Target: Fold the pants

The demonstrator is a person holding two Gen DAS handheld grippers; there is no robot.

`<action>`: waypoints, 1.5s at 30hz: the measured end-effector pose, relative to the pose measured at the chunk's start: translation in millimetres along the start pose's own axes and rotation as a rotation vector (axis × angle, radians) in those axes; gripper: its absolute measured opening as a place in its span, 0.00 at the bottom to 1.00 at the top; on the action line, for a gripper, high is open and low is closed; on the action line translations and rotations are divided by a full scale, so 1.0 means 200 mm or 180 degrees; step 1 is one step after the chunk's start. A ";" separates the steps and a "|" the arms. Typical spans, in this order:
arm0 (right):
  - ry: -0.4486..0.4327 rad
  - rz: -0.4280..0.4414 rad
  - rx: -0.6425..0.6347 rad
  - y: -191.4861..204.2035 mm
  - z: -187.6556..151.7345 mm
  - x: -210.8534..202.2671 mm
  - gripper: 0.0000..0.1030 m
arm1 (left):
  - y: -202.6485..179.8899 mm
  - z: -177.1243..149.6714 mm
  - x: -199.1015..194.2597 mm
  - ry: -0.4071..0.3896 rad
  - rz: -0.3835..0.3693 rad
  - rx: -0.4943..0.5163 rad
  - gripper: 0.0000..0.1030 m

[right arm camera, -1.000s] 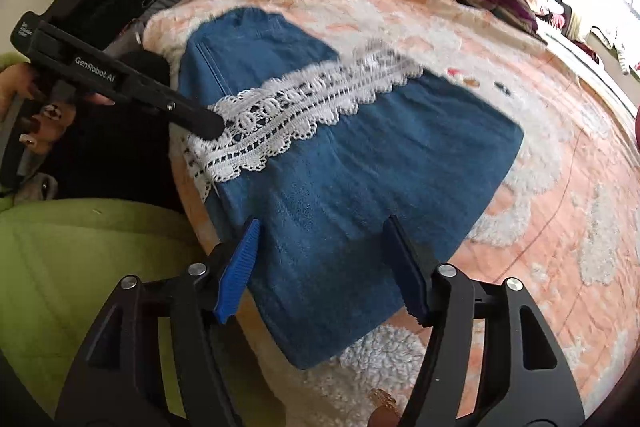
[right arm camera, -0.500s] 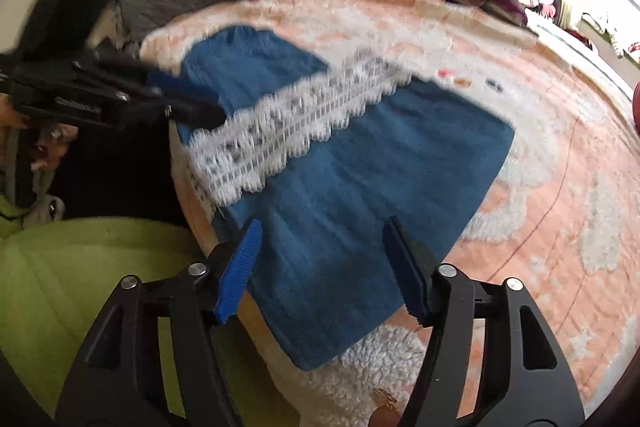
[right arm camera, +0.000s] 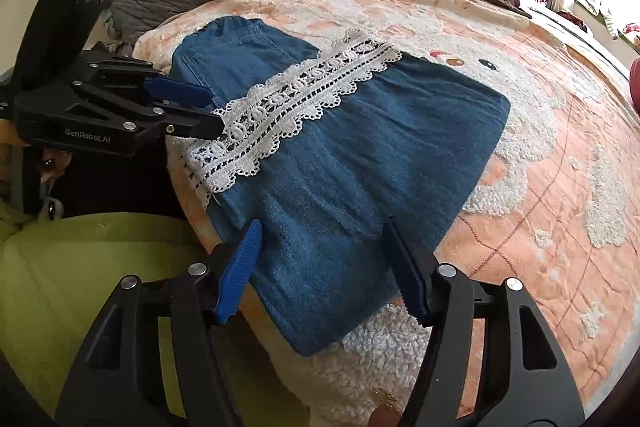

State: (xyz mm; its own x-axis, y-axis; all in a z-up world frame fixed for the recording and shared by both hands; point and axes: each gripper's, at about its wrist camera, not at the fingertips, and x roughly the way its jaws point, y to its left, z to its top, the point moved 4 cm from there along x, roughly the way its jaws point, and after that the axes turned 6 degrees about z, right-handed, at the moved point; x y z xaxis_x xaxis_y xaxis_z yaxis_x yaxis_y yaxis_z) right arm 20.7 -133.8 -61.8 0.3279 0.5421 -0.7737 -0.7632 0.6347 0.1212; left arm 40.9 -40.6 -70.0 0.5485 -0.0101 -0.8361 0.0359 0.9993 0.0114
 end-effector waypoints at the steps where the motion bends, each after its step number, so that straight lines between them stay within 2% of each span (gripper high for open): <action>1: -0.0007 0.0002 0.0007 0.00 0.00 0.00 0.58 | 0.00 0.00 -0.01 -0.0011 0.0009 0.0001 0.59; 7: -0.0089 -0.0063 0.0070 -0.03 0.02 -0.05 0.66 | 0.01 0.01 -0.04 -0.0070 0.0038 -0.0012 0.59; 10: -0.0151 -0.0093 0.0085 -0.04 0.04 -0.08 0.71 | 0.02 0.01 -0.06 -0.0098 0.0065 -0.0028 0.70; 15: -0.0259 -0.0132 0.0080 -0.04 0.12 -0.12 0.80 | 0.05 0.02 -0.10 -0.0154 0.0101 -0.0076 0.72; 16: -0.0283 -0.0140 0.0065 -0.04 0.14 -0.13 0.81 | 0.05 0.02 -0.11 -0.0161 0.0106 -0.0089 0.73; 17: -0.0304 -0.0151 0.0058 -0.04 0.15 -0.14 0.82 | 0.06 0.02 -0.12 -0.0171 0.0116 -0.0099 0.81; 18: -0.0326 -0.0161 0.0052 -0.04 0.17 -0.15 0.83 | 0.07 0.02 -0.13 -0.0189 0.0135 -0.0114 0.83; 22: -0.0427 -0.0205 0.0098 -0.05 0.23 -0.18 0.86 | 0.10 0.03 -0.17 -0.0260 0.0158 -0.0166 0.84; 24: -0.0469 -0.0251 0.0164 -0.07 0.26 -0.20 0.91 | 0.12 0.03 -0.19 -0.0288 0.0178 -0.0196 0.90; 29: -0.0520 -0.0343 0.0294 -0.11 0.32 -0.21 0.91 | 0.17 0.03 -0.22 -0.0342 0.0207 -0.0271 0.91; 36: -0.0595 -0.0322 0.0162 -0.07 0.44 -0.22 0.91 | 0.28 0.01 -0.23 -0.0313 0.0301 -0.0452 0.91; 41: -0.0570 -0.0229 -0.0062 0.00 0.58 -0.15 0.91 | 0.41 -0.02 -0.22 -0.0260 0.0404 -0.0702 0.91; 45: -0.0477 -0.0090 -0.0196 0.06 0.71 -0.05 0.91 | 0.57 -0.05 -0.23 -0.0264 0.0504 -0.1024 0.91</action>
State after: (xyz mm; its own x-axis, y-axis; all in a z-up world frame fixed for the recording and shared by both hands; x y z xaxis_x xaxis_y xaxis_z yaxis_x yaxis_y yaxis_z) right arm 87.1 -53.8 34.9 0.4257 0.6034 -0.6743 -0.7836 0.6185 0.0589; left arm 11.4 74.9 -36.4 0.5927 0.1558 -0.7902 -0.3121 0.9489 -0.0470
